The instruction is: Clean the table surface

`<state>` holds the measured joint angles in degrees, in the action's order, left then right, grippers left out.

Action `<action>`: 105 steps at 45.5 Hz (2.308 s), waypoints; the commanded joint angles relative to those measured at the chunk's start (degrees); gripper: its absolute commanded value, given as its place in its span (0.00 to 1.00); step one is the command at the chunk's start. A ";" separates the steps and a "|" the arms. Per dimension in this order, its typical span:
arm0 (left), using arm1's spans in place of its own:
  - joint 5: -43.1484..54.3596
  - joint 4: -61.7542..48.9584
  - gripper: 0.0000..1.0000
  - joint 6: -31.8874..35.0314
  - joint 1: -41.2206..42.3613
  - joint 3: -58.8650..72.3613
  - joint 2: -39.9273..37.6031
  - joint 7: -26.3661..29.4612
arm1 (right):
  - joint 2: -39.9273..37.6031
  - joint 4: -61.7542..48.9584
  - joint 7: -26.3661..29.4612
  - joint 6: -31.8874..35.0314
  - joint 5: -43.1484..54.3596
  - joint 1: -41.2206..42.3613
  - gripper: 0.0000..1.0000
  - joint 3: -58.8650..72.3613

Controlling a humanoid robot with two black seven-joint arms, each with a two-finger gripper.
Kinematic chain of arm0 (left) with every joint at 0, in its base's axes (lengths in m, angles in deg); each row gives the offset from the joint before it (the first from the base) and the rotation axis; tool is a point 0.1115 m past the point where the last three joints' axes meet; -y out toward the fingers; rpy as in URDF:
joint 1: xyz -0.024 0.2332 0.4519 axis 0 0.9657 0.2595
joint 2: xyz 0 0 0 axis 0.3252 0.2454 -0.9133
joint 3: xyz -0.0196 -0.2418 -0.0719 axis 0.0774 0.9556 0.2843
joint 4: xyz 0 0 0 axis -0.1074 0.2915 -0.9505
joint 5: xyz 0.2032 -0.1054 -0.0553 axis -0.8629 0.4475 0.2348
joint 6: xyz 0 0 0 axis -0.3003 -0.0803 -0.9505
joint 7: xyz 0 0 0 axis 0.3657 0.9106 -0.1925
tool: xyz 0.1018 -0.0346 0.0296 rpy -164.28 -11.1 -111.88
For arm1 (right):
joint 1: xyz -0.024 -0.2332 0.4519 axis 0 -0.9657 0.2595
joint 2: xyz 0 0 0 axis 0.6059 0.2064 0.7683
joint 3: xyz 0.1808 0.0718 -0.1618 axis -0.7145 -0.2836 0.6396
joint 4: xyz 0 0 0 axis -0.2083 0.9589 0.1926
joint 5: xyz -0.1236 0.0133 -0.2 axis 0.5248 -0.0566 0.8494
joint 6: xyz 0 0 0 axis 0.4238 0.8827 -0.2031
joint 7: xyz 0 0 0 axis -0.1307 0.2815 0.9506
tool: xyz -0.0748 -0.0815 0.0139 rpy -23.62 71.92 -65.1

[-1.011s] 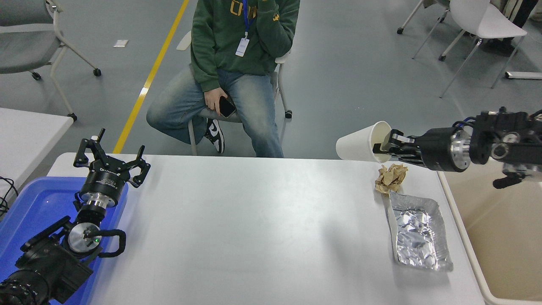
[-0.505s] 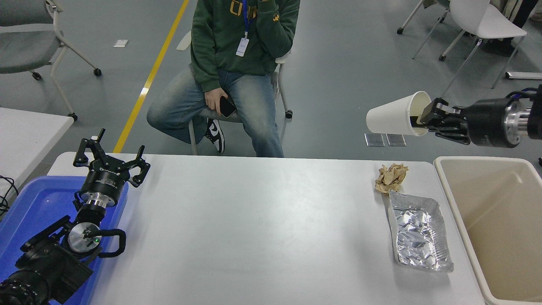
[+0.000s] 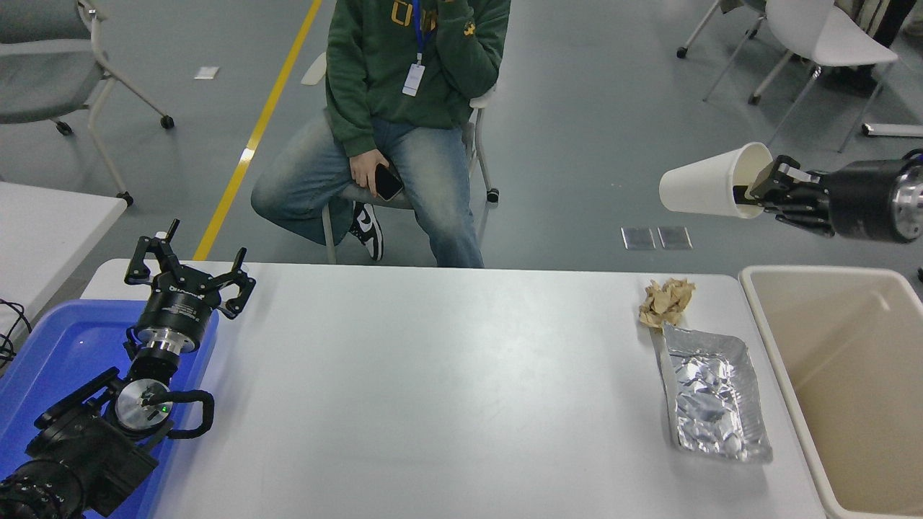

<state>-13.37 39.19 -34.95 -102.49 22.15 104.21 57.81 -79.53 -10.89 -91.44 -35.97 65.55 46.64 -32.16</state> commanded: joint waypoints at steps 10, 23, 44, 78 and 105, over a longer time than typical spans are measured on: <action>0.00 0.00 1.00 0.01 0.00 0.00 -0.01 0.00 | 1.05 -18.03 0.32 -7.78 -3.06 -17.59 0.00 -0.23; 0.00 0.00 1.00 0.01 0.00 0.00 -0.01 0.00 | 7.20 -32.27 0.50 -12.17 -14.05 -31.31 0.00 -0.32; 0.00 0.00 1.00 0.01 0.00 0.00 -0.01 0.09 | 15.20 -39.48 6.21 -24.56 -25.65 -40.28 0.00 -0.32; 0.09 0.09 1.00 0.01 -0.09 0.00 -0.01 0.09 | 21.88 -47.22 19.04 -24.39 -31.19 -43.53 0.00 -7.96; 0.09 0.09 1.00 0.01 -0.09 0.00 -0.01 0.09 | 21.09 -47.75 18.95 -25.62 -35.32 -45.47 1.00 -11.30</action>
<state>-13.28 39.28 -34.93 -102.55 22.15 104.20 57.88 -58.21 -58.19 -72.54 -61.17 30.96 1.04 -41.22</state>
